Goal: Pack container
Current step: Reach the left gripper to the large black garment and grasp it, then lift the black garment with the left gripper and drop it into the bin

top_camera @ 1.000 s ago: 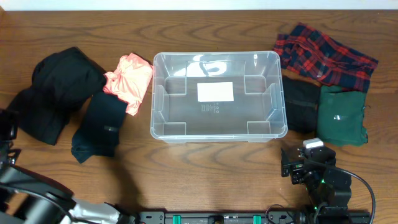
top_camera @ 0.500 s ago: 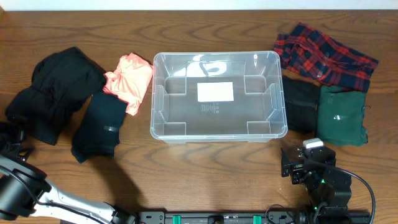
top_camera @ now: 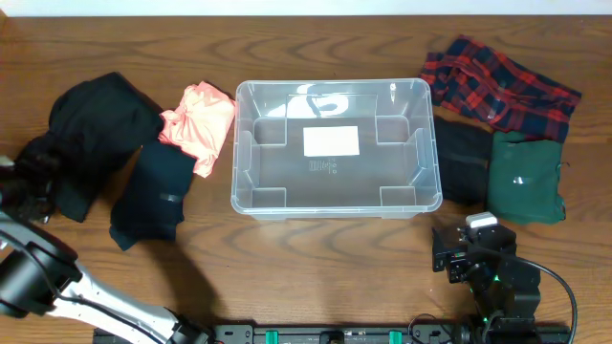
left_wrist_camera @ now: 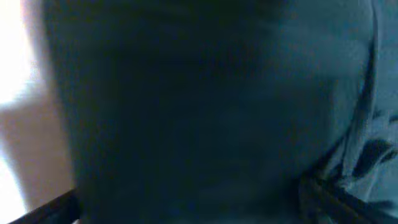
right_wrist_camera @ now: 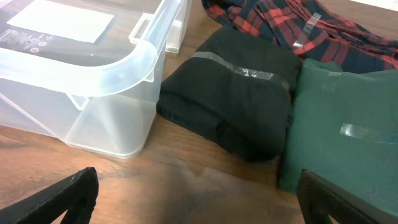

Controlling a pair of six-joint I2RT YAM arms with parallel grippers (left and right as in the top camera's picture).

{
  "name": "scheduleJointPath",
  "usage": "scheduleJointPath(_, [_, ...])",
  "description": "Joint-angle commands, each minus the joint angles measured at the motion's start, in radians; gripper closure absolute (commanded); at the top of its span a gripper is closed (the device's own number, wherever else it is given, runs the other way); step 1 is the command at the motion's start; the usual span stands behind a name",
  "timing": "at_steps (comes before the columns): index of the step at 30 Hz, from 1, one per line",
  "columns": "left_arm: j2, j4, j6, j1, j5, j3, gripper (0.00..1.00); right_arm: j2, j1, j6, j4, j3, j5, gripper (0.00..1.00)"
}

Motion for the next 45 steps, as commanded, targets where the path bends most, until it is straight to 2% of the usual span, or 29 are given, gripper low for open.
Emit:
scheduleJointPath(1, [0.062, 0.005, 0.05, -0.057, 0.016, -0.011, 0.19, -0.006, -0.004, -0.008, 0.001, -0.004, 0.007, 0.01])
scheduleJointPath(6, [0.062, 0.016, 0.051, -0.073, 0.016, -0.011, 0.54, -0.006, -0.004, -0.008, 0.001, -0.004, 0.007, 0.01])
scheduleJointPath(10, [0.061, -0.001, 0.089, -0.072, 0.017, -0.011, 0.9, -0.006, -0.004, -0.008, 0.001, -0.004, 0.006, 0.01])
scheduleJointPath(11, [0.06, -0.008, 0.092, -0.072, 0.017, -0.01, 0.94, -0.006, -0.004, -0.008, 0.001, -0.004, 0.007, 0.01])
scheduleJointPath(17, [0.001, -0.061, 0.092, -0.072, 0.024, -0.01, 0.94, -0.006, -0.004, -0.008, 0.001, -0.004, 0.006, 0.01])
scheduleJointPath(22, [-0.155, -0.091, 0.099, -0.072, 0.093, -0.01, 0.94, -0.006, -0.004, -0.008, 0.001, -0.004, 0.006, 0.01])
scheduleJointPath(28, [-0.431, -0.127, 0.093, -0.081, 0.28, -0.01, 0.94, -0.006, -0.004, -0.008, 0.001, -0.004, 0.007, 0.01])
scheduleJointPath(34, [-0.651, -0.121, 0.016, -0.126, 0.45, -0.01, 0.94, -0.006, -0.004, -0.008, 0.001, -0.004, 0.007, 0.01])
scheduleJointPath(40, [-0.789, -0.106, -0.043, -0.201, 0.61, -0.008, 0.94, -0.006, -0.004, -0.008, 0.001, -0.004, 0.007, 0.01])
scheduleJointPath(45, [-0.858, -0.028, -0.142, -0.337, 0.704, -0.008, 0.94, -0.006, -0.004, -0.008, 0.001, -0.004, 0.007, 0.01])
